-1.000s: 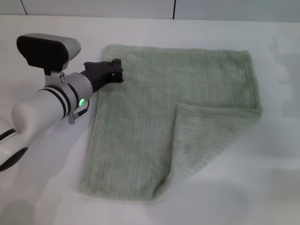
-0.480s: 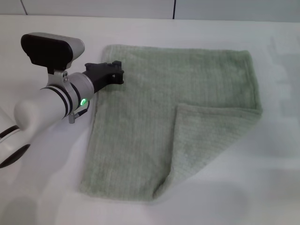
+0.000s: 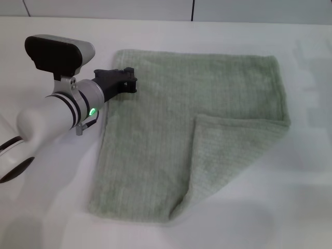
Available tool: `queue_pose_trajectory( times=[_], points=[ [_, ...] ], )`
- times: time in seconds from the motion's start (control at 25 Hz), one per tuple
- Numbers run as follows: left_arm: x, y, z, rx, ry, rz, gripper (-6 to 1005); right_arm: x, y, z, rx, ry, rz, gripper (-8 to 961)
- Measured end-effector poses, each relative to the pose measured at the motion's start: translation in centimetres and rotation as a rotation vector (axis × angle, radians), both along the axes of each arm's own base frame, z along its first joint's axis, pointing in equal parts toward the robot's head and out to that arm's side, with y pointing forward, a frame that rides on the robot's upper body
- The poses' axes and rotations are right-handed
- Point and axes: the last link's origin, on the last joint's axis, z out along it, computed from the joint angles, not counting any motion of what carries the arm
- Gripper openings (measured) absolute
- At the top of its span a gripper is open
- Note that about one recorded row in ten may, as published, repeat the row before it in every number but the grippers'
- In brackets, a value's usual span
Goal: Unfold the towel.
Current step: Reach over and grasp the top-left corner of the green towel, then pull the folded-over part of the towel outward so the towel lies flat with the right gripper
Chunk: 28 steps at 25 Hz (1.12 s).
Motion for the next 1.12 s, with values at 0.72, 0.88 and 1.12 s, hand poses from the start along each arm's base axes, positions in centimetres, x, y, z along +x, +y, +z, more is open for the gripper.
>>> queue_pose_trajectory(
  times=[0.72, 0.88, 1.12],
  points=[
    [-0.2, 0.4, 0.1, -0.003, 0.016, 0.004, 3, -0.7, 0.6, -0.4, -0.024, -0.008, 0.011, 767],
    [-0.2, 0.3, 0.0, -0.005, 0.016, 0.005, 3, -0.8, 0.6, -0.4, -0.025, -0.009, 0.015, 766],
    [-0.6, 0.2, 0.0, -0.005, 0.003, 0.025, 3, -1.1, 0.8, -0.6, -0.039, -0.018, 0.022, 767]
  ],
)
